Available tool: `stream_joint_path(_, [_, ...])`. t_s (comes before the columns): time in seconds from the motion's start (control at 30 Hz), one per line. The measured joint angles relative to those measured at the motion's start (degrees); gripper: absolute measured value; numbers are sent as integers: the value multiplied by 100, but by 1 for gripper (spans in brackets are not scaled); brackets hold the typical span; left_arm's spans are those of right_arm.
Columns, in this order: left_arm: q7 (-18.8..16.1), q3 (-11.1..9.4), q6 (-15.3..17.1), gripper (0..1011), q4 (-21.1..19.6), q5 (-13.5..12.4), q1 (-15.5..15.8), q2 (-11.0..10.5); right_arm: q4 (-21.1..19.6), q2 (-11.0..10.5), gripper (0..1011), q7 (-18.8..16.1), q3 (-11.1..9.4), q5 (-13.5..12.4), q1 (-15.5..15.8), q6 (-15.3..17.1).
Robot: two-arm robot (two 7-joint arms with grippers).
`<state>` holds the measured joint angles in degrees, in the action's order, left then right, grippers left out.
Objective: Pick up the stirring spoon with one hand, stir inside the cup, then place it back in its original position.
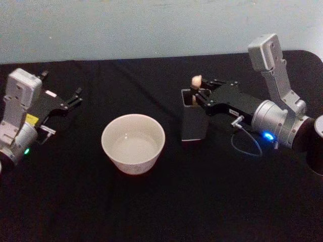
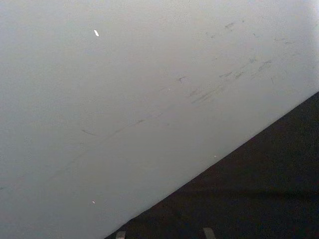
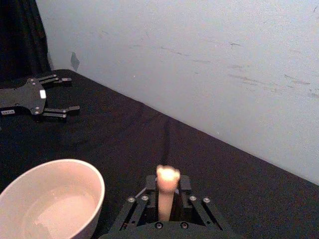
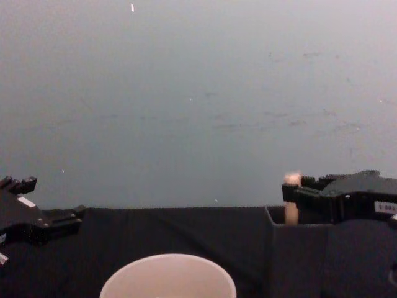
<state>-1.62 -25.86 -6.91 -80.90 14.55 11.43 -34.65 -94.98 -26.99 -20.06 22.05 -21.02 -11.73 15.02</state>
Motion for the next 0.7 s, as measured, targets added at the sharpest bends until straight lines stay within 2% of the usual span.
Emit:
stream_joint_path(0.03, [0,0,0,1001,0,0,0,0,0,0,301,-1,0,-2,0,-2])
stream_joint_path(0.1, [0,0,0,1001,0,0,0,0,-1,0,336,-2,-1,-4,0,-2])
stream_joint_path(0.4, [0,0,0,1001,0,0,0,0,-4,0,664,-7,-6,-14,0,-8])
stream_joint_path(0.43, [0,0,0,1001,0,0,0,0,-4,0,664,-7,-6,-14,0,-8])
stream_joint_path(0.63, [0,0,0,1001,0,0,0,0,-4,0,868,-7,-7,-18,0,-11])
stream_joint_path(0.7, [0,0,0,1001,0,0,0,0,-4,0,906,-7,-6,-19,0,-11])
